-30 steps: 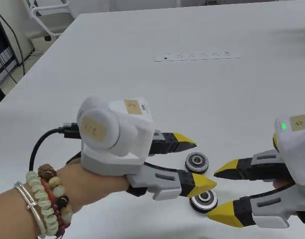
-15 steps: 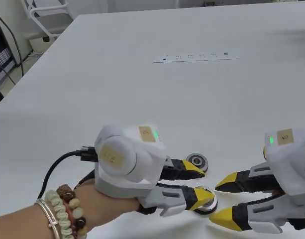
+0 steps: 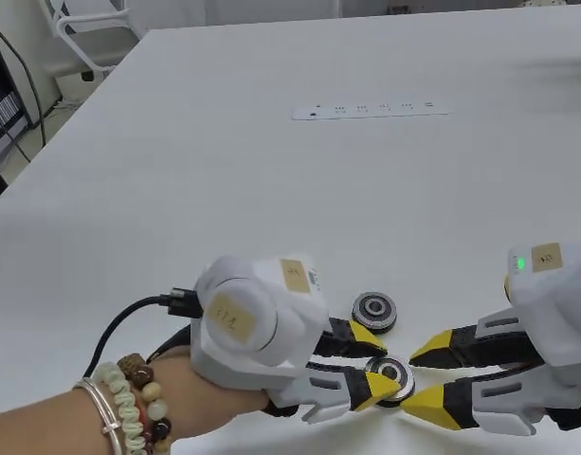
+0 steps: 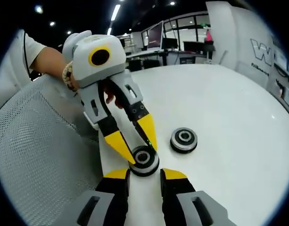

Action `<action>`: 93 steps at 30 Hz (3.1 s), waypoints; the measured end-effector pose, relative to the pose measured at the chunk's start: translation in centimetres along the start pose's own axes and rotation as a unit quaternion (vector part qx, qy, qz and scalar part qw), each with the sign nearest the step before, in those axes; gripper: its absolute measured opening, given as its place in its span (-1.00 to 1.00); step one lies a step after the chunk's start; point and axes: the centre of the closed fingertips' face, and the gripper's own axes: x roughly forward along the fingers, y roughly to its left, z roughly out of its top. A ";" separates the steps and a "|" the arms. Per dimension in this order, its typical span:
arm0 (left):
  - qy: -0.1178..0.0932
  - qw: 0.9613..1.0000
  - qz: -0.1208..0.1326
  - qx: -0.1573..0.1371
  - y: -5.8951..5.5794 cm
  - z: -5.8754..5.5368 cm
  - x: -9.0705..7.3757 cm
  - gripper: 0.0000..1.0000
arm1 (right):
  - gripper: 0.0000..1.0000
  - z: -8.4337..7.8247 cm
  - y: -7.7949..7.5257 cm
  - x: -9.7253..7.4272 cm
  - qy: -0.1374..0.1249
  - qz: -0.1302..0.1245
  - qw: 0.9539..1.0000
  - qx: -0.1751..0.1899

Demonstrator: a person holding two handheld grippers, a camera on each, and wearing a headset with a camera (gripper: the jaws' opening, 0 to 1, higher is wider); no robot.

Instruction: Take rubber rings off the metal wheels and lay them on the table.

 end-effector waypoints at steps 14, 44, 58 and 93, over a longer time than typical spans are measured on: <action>-0.002 1.000 -0.004 0.001 0.1 -0.2 0.2 -0.71 | -0.70 -0.4 0.0 0.1 0.008 0.002 1.000 -0.015; -0.007 1.000 -0.003 0.002 0.1 -0.2 0.0 -0.72 | -1.00 -0.2 -1.0 -0.8 -0.030 0.011 0.983 0.180; -0.011 1.000 -0.003 0.021 0.1 -0.2 0.0 -0.73 | -1.00 0.6 -0.7 -1.2 -0.086 0.058 0.938 0.332; -0.019 0.999 0.001 0.032 0.0 -0.1 0.1 -0.72 | -1.00 2.4 0.6 -0.9 -0.114 0.102 0.922 0.355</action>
